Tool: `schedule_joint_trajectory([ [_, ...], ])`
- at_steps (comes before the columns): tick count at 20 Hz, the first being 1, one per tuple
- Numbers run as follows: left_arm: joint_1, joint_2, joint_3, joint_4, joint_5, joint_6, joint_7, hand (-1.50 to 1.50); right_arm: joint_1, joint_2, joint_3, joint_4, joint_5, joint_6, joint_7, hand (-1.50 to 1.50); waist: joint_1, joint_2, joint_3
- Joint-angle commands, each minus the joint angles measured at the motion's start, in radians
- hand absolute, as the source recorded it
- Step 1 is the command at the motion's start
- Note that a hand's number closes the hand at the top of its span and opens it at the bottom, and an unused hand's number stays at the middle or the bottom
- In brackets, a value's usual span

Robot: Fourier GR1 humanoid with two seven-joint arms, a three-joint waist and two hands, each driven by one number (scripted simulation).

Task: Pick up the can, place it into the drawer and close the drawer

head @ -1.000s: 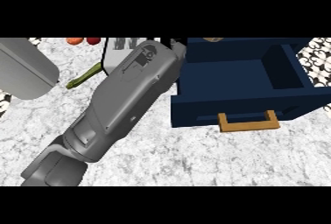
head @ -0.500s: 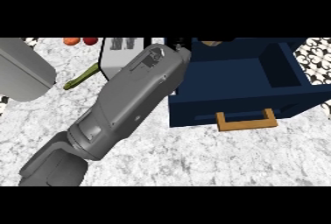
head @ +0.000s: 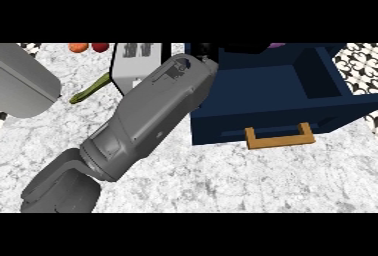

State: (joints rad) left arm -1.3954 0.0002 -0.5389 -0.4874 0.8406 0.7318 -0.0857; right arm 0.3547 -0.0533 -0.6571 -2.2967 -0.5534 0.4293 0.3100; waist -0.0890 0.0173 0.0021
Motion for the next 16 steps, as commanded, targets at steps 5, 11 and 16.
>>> schedule_joint_trajectory([
  [5, -0.014, 0.000, -0.034, 0.053, 0.060, 0.039, -0.050, -1.50, -0.011, 0.015, 0.024, -0.030, 0.034, -0.015, 0.028, -1.50, 0.002, 0.003, -0.001],
  [11, -0.024, 0.000, -0.049, 0.058, 0.109, 0.055, -0.080, -1.50, -0.002, 0.051, 0.077, -0.066, 0.049, -0.022, 0.016, -1.50, -0.009, 0.005, 0.000],
  [16, 0.003, 0.000, -0.049, 0.035, 0.143, 0.049, -0.125, -1.50, -0.048, -0.022, -0.019, -0.048, 0.129, 0.053, -0.107, -1.50, 0.001, 0.001, 0.000],
])
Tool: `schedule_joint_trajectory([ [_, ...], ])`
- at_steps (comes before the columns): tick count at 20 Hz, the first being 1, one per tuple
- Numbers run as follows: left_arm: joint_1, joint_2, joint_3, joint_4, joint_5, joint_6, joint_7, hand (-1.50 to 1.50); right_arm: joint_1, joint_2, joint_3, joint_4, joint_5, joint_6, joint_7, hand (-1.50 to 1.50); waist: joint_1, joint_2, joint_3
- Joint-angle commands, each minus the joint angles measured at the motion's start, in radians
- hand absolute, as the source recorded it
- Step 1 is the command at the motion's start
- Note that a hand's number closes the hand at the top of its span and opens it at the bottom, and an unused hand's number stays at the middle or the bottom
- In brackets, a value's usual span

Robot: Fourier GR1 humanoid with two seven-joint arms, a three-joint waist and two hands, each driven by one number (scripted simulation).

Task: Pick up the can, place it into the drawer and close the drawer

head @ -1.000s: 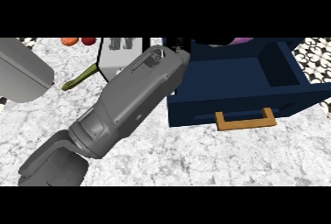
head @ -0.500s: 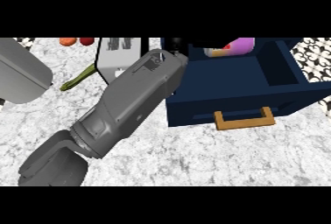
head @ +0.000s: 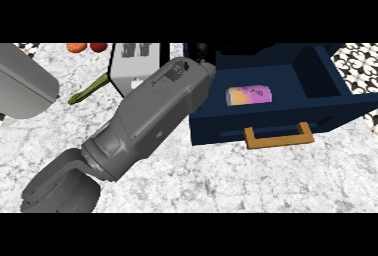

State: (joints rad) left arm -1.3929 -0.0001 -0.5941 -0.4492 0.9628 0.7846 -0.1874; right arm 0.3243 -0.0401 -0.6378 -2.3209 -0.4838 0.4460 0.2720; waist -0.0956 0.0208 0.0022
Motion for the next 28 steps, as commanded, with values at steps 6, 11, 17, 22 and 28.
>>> schedule_joint_trajectory([
  [6, -0.013, 0.000, 0.006, -0.026, 0.050, -0.021, -0.075, -1.50, -0.071, -0.067, 0.009, -0.087, 0.224, 0.081, -0.148, -1.50, 0.022, -0.002, -0.001],
  [11, -0.014, 0.000, 0.000, -0.040, 0.075, -0.011, -0.114, -1.50, -0.164, -0.079, 0.109, -0.110, 0.449, 0.062, -0.167, -1.50, 0.042, 0.002, -0.001],
  [17, -0.032, 0.000, -0.003, -0.053, 0.084, 0.005, -0.100, -1.50, -0.306, -0.088, 0.287, -0.048, 0.732, 0.020, -0.156, -1.50, 0.081, -0.006, -0.002],
  [22, -0.039, 0.000, 0.016, -0.035, 0.085, -0.011, -0.062, -1.50, -0.369, -0.059, 0.448, 0.081, 1.030, -0.062, -0.250, -1.50, 0.105, -0.009, -0.002],
  [28, -0.016, 0.018, 0.020, -0.069, 0.044, 0.011, -0.028, -1.50, -0.505, -0.048, 0.576, 0.270, 1.239, -0.192, -0.273, -1.50, 0.115, -0.019, -0.002],
])
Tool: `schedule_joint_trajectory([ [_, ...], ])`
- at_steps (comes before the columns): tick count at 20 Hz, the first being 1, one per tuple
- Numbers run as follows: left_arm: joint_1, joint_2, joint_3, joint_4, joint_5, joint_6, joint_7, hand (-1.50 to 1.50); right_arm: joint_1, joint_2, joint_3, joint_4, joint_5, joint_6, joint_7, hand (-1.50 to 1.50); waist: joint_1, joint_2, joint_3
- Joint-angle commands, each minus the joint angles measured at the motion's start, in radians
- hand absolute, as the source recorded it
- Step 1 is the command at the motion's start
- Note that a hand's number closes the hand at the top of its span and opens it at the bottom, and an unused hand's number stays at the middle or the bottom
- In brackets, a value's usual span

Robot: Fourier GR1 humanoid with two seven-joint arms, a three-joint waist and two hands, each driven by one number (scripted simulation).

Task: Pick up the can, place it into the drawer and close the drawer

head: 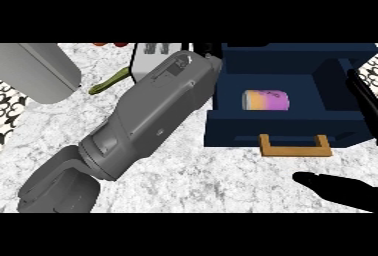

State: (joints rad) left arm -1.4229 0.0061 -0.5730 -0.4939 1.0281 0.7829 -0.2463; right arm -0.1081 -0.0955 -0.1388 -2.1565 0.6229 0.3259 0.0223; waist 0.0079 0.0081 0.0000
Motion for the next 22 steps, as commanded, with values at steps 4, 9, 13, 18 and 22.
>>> schedule_joint_trajectory([
  [4, 0.029, 0.055, -0.007, -0.042, -0.045, -0.011, 0.061, -1.50, -0.192, -0.041, 0.086, 0.300, 0.225, -0.118, -0.057, -1.50, 0.019, -0.005, 0.000],
  [9, 0.014, 0.073, 0.001, -0.060, -0.071, 0.028, 0.104, -1.50, -0.303, -0.035, 0.185, 0.483, 0.361, -0.175, -0.066, -1.50, 0.023, -0.006, 0.000],
  [13, 0.078, 0.099, -0.002, -0.124, -0.087, 0.020, 0.103, -1.50, -0.367, -0.086, 0.200, 0.648, 0.443, -0.199, -0.105, -1.50, 0.027, -0.006, 0.000],
  [18, 0.148, 0.206, 0.000, -0.224, -0.110, 0.009, 0.153, -1.50, -0.430, -0.027, 0.203, 0.859, 0.542, -0.370, -0.085, -1.50, 0.032, -0.008, 0.000],
  [22, 0.159, 0.237, 0.000, -0.269, -0.137, 0.025, 0.188, -1.50, -0.477, -0.009, 0.177, 1.084, 0.579, -0.523, -0.131, -1.50, 0.029, -0.005, 0.001],
])
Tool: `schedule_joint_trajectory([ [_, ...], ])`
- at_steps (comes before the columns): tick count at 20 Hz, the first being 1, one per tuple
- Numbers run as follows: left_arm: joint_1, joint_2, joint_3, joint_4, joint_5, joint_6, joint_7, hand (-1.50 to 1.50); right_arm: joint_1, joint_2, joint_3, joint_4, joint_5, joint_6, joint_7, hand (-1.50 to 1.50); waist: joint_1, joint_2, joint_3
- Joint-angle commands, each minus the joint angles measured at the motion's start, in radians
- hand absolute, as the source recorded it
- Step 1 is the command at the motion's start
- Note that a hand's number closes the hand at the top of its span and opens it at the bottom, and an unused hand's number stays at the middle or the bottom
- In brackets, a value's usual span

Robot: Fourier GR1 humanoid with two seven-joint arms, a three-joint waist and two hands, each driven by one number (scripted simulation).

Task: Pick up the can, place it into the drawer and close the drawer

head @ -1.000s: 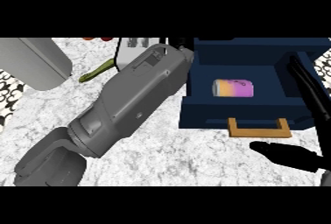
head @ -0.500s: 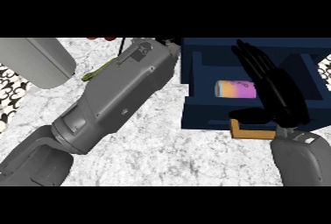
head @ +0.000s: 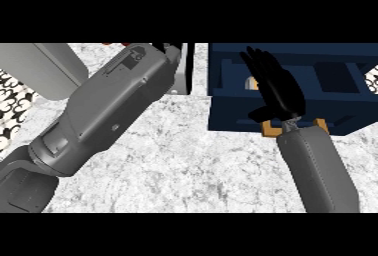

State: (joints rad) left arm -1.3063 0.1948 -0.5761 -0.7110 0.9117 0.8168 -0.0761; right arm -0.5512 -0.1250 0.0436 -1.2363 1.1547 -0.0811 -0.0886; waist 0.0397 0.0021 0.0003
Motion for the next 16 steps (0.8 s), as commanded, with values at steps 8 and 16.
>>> schedule_joint_trajectory([
  [8, 0.072, 0.113, 0.007, -0.162, -0.048, 0.000, 0.087, -1.50, -0.182, 0.001, -0.080, 0.524, 0.129, -0.357, -0.030, -1.50, 0.017, 0.010, 0.001],
  [16, 0.144, 0.184, 0.003, -0.260, -0.079, 0.000, 0.137, -1.50, -0.329, -0.012, -0.148, 0.720, 0.133, -0.489, -0.044, -1.50, 0.022, 0.015, 0.002],
])
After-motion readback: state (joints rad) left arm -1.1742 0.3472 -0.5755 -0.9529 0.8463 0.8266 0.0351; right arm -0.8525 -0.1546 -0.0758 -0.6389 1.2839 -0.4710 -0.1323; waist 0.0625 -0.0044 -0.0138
